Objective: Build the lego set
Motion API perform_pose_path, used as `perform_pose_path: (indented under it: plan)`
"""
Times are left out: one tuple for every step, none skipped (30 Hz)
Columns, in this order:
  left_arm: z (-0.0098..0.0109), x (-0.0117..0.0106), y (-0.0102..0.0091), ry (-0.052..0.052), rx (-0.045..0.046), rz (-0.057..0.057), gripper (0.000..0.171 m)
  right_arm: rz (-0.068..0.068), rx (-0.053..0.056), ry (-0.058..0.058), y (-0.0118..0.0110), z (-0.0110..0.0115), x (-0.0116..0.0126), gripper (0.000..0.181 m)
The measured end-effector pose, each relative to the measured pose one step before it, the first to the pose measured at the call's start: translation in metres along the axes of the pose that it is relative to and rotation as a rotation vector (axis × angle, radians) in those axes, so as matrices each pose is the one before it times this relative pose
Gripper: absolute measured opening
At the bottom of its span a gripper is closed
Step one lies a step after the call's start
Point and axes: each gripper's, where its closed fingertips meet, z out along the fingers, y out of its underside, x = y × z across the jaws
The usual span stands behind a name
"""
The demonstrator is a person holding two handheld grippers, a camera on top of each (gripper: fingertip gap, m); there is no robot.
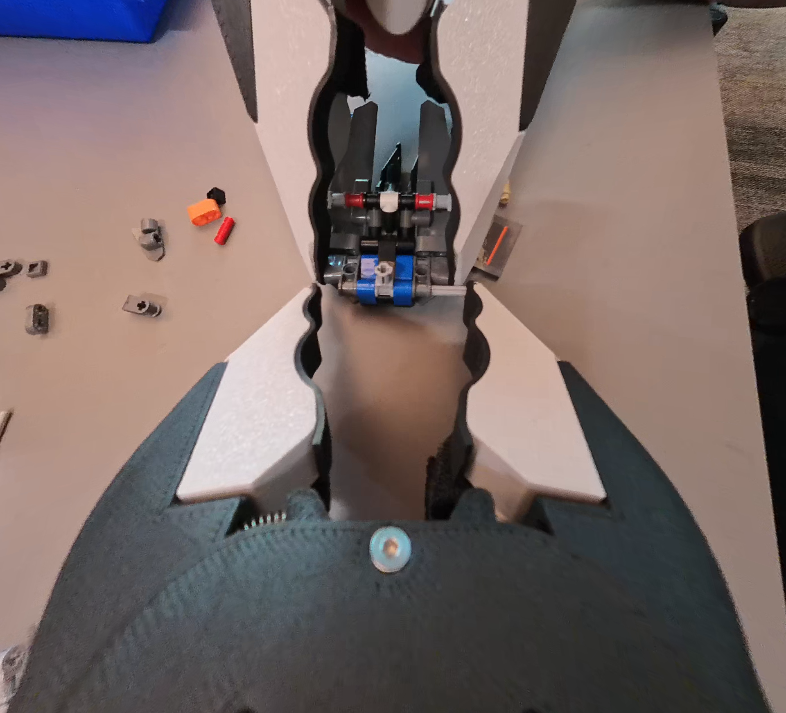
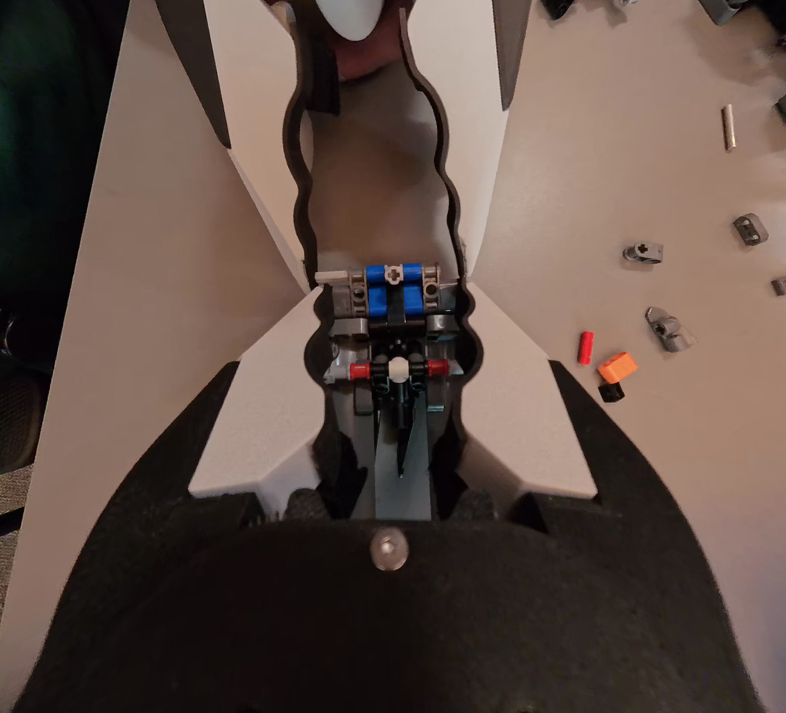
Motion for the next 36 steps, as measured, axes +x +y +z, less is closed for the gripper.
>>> perform_pose_path:
  plan:
    - [0.00023, -0.00011, 0.00011, 0.0021, -0.00189, -0.0015, 0.066, -0.0041, -0.006, 0.0022, 0.00005, 0.00004, -0.00005, 0.056]
    - [0.00029, 0.00072, 0.00022, 0.0108, -0.00209, -0.003, 0.065, -0.002, -0.0029, 0.0001, 0.00012, 0.00005, -0.00016, 0.056]
    - [0.00039, 0.00122, 0.00028, 0.0138, -0.0026, -0.002, 0.063, -0.0019, -0.0022, -0.0005, 0.00014, -0.00001, 0.00002, 0.056]
    - [0.00021, 0.00045, 0.00008, 0.0053, -0.00161, -0.0011, 0.062, -0.0022, -0.0049, 0.0019, 0.00012, 0.00003, -0.00016, 0.057]
    - [-0.00003, 0.0002, -0.00007, 0.0011, -0.00049, 0.0037, 0.062, -0.0001, -0.0027, 0.0, 0.0001, -0.00008, 0.00002, 0.056]
    - [-0.00007, 0.00014, -0.00002, -0.0054, 0.00044, 0.0114, 0.061, -0.0012, -0.0011, -0.0008, 0.00003, 0.00003, -0.00016, 0.056]
    - [-0.00011, -0.00004, 0.00005, -0.0058, -0.00011, 0.0061, 0.061, -0.0018, -0.0032, 0.0017, 0.00016, 0.00004, -0.0001, 0.056]
    - [0.00001, -0.00016, 0.00002, -0.0014, -0.00041, 0.0006, 0.061, -0.0015, -0.002, 0.0004, 0.00005, 0.00005, 0.00004, 0.056]
    - [-0.00011, -0.00017, -0.00002, 0.0014, 0.00005, -0.0011, 0.06, 0.0032, 0.0012, -0.0022, -0.00002, 0.00007, 0.00009, 0.056]
    - [-0.00004, -0.00018, 0.00008, 0.0069, 0.00013, -0.0022, 0.06, 0.0006, 0.0005, 0.001, -0.00002, 0.0, -0.00012, 0.056]
    - [0.00037, -0.0001, 0.00011, 0.0065, -0.00161, -0.0011, 0.061, -0.0029, -0.0029, 0.0029, 0.00015, 0.00003, -0.00007, 0.056]
    - [0.00014, 0.00002, -0.00002, 0.0014, -0.00127, 0.001, 0.06, -0.001, -0.0023, 0.0011, 0.00005, 0.00007, 0.00018, 0.056]
    - [-0.00005, -0.00005, -0.00001, -0.003, 0.00015, 0.0078, 0.06, 0.0013, 0.0016, 0.0005, 0.0, -0.00007, -0.00005, 0.056]
    - [-0.00013, -0.00015, -0.00012, -0.0025, 0.00109, 0.0008, 0.06, 0.0039, 0.0019, -0.0022, -0.00002, 0.00004, -0.0001, 0.056]
    - [0.00009, -0.00009, 0.00006, -0.0001, 0.00004, -0.001, 0.06, -0.0014, 0.0002, 0.001, 0.00002, -0.00002, 0.00002, 0.056]
    - [-0.00004, -0.00024, 0.00002, -0.002, 0.0, 0.0035, 0.06, 0.0008, -0.0011, 0.0009, 0.00004, 0.00002, -0.00006, 0.056]
    - [-0.00008, -0.0001, 0.00006, 0.0014, 0.00042, -0.0012, 0.059, -0.0016, -0.0006, 0.0001, 0.00003, 0.0, 0.00019, 0.056]
    - [-0.00015, -0.00021, 0.00001, 0.0013, 0.00014, -0.0019, 0.059, 0.0018, 0.0006, -0.0002, -0.00008, 0.00003, 0.00012, 0.056]
    - [-0.00004, -0.00027, -0.00005, -0.0047, 0.00038, 0.0074, 0.059, -0.002, -0.0023, 0.0017, 0.00007, -0.00008, 0.00004, 0.056]
    - [-0.00018, -0.00018, -0.00008, -0.0038, 0.00094, 0.0025, 0.058, -0.001, -0.002, 0.0021, -0.00006, 0.00001, 0.00032, 0.056]
    - [-0.00019, -0.0002, 0.00015, -0.0006, 0.00024, 0.0012, 0.058, -0.0001, 0.0005, 0.0007, -0.00008, 0.00004, -0.00004, 0.056]
    - [-0.00008, -0.00028, 0.00004, -0.0002, 0.00035, 0.0033, 0.058, 0.001, -0.0016, 0.0006, 0.00011, -0.00002, 0.00003, 0.056]
    - [0.00003, -0.00036, 0.00011, -0.0029, -0.00023, 0.0014, 0.057, -0.0007, -0.0002, 0.001, -0.00002, 0.00002, 0.00026, 0.056]
    - [-0.0001, -0.00001, -0.00007, 0.0014, 0.00054, -0.0014, 0.057, -0.0031, 0.0006, 0.0015, -0.00006, -0.0001, -0.00001, 0.056]
    - [-0.00005, -0.00049, 0.00005, 0.0, 0.00018, 0.0027, 0.057, 0.001, -0.0006, 0.0021, -0.00007, 0.00008, 0.00046, 0.056]
    - [-0.00003, -0.00039, -0.00001, -0.0015, 0.00039, 0.0034, 0.057, 0.0014, -0.0001, -0.0001, 0.00002, -0.00001, 0.00002, 0.056]
    - [0.00004, -0.00019, 0.00004, 0.0024, -0.00022, -0.0036, 0.057, -0.0012, -0.0021, 0.0006, 0.00002, -0.00005, 0.00018, 0.056]
    - [-0.00012, -0.00077, 0.00011, -0.0041, -0.00016, 0.0027, 0.057, 0.0016, -0.0005, 0.004, -0.00019, 0.00017, 0.00068, 0.056]
    - [-0.00005, -0.00007, 0.00015, 0.0014, 0.00042, 0.0024, 0.057, -0.0008, 0.0, 0.0, 0.00005, -0.00004, -0.00002, 0.056]
    - [0.00017, -0.00019, 0.0001, 0.0034, -0.00074, -0.0011, 0.057, -0.0021, -0.0012, 0.0011, -0.00007, -0.00002, 0.00025, 0.056]
    - [0.0, -0.00048, 0.00008, 0.0016, -0.00042, 0.0008, 0.057, 0.001, 0.0012, 0.0005, -0.0001, 0.00003, 0.00021, 0.056]
    - [0.00014, 0.00012, -0.00007, 0.0034, -0.00028, -0.0006, 0.057, 0.0008, 0.0004, -0.0016, 0.00012, 0.00001, -0.00001, 0.056]
    - [0.00002, -0.00006, 0.00001, 0.0031, 0.00013, -0.0001, 0.057, 0.0003, -0.0006, -0.0003, -0.00008, -0.00003, 0.00008, 0.056]
    - [0.0, -0.00006, 0.00006, 0.004, -0.0003, -0.0003, 0.057, -0.0016, 0.0015, 0.0012, -0.00005, 0.0001, -0.00001, 0.056]
    - [0.00002, 0.00009, 0.00015, 0.0028, -0.00023, 0.0013, 0.057, 0.0008, 0.0008, 0.0002, 0.0, -0.00004, -0.00004, 0.056]
    - [0.00004, -0.00004, -0.00001, 0.003, -0.00006, 0.0006, 0.057, -0.0005, -0.0012, 0.0007, -0.00006, -0.00002, 0.00008, 0.056]
